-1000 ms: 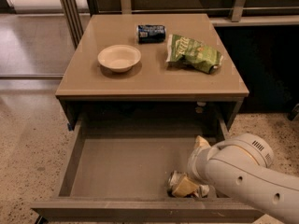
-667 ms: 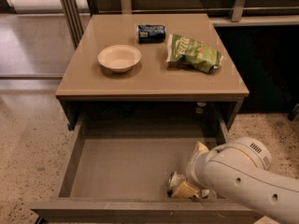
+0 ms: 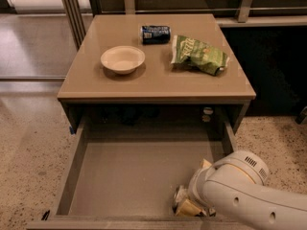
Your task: Pick 7up can from top drawer and place on counter
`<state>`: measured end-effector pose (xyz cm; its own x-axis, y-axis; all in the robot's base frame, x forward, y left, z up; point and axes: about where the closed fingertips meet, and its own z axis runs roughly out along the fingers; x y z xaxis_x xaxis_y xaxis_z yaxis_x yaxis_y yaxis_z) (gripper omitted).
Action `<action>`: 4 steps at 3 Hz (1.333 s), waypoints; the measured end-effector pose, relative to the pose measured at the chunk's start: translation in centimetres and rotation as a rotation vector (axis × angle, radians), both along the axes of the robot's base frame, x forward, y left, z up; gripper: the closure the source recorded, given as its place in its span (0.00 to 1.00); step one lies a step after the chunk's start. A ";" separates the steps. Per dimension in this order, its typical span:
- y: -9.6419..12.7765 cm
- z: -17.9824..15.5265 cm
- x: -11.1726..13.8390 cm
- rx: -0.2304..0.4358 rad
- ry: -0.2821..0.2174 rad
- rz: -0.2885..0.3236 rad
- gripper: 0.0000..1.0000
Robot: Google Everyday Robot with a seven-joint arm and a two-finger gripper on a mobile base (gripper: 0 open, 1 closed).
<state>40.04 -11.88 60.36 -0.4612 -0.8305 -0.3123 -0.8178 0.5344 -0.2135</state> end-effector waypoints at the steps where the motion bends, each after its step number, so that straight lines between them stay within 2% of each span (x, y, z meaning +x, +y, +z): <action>1: 0.0 0.0 0.0 0.008 0.002 -0.029 0.19; 4: 0.0 0.0 0.0 0.008 0.002 -0.029 0.88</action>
Offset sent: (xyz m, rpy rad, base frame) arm 0.0003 -0.0003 0.0003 0.0084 0.0017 -0.0287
